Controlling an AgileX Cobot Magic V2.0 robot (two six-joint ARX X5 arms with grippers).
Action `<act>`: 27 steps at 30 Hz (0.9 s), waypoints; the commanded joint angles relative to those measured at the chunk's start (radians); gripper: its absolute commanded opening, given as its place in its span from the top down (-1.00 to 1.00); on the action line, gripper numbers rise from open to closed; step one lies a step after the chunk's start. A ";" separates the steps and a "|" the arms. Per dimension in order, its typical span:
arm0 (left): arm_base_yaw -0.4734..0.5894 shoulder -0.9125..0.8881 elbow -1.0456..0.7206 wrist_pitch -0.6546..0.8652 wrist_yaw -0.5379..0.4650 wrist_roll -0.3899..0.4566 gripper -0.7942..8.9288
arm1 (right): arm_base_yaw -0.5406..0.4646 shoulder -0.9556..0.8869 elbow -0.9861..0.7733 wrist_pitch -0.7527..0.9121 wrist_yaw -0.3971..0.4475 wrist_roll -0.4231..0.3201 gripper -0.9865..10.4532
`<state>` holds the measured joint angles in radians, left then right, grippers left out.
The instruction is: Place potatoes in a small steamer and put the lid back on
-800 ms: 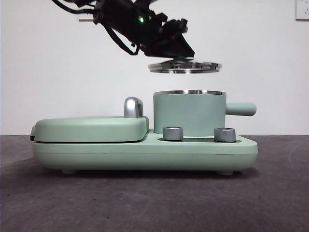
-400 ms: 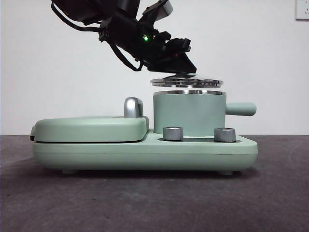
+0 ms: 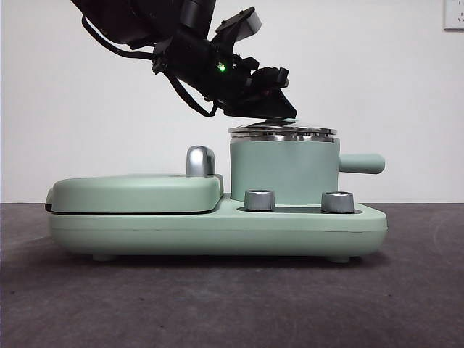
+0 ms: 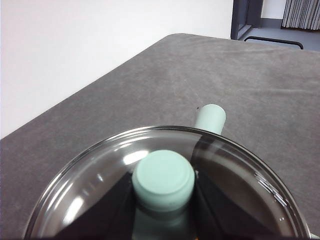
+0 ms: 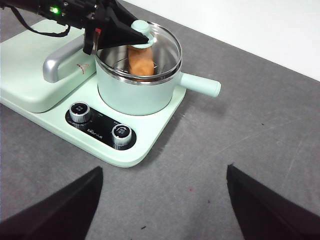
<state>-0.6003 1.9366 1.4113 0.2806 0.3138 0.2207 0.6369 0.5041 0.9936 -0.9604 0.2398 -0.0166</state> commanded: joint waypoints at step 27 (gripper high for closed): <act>-0.008 0.027 0.037 0.026 0.031 -0.023 0.81 | 0.009 0.002 0.008 0.009 0.005 0.033 0.16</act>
<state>-0.6003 1.9411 1.4113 0.2810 0.3397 0.2012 0.6369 0.5045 0.9936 -0.9607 0.2398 0.0048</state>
